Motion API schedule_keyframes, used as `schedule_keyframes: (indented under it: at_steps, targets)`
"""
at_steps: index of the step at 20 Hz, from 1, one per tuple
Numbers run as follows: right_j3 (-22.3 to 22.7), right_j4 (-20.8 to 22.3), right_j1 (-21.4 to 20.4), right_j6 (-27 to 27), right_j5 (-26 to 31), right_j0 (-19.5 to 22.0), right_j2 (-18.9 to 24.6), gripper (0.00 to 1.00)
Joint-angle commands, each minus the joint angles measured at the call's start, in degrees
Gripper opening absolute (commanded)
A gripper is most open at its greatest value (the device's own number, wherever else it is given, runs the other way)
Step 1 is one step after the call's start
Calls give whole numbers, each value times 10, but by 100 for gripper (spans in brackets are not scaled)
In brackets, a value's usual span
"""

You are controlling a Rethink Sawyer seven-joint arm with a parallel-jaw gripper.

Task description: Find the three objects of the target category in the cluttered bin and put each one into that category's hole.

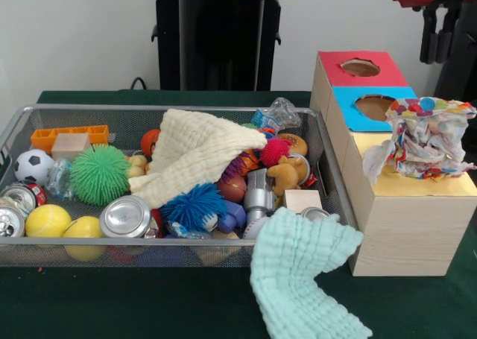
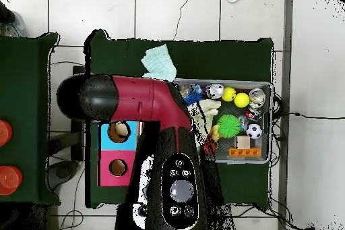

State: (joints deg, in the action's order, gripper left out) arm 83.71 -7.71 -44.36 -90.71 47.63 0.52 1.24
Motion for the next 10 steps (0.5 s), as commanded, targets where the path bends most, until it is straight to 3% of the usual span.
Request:
schedule_keyframes:
  at_steps: [1, 10]
  targets:
    - [46, -22, 11, -100, -29, -1, 34, 0]
    - [48, -18, 29, -100, -65, -6, 31, 0]
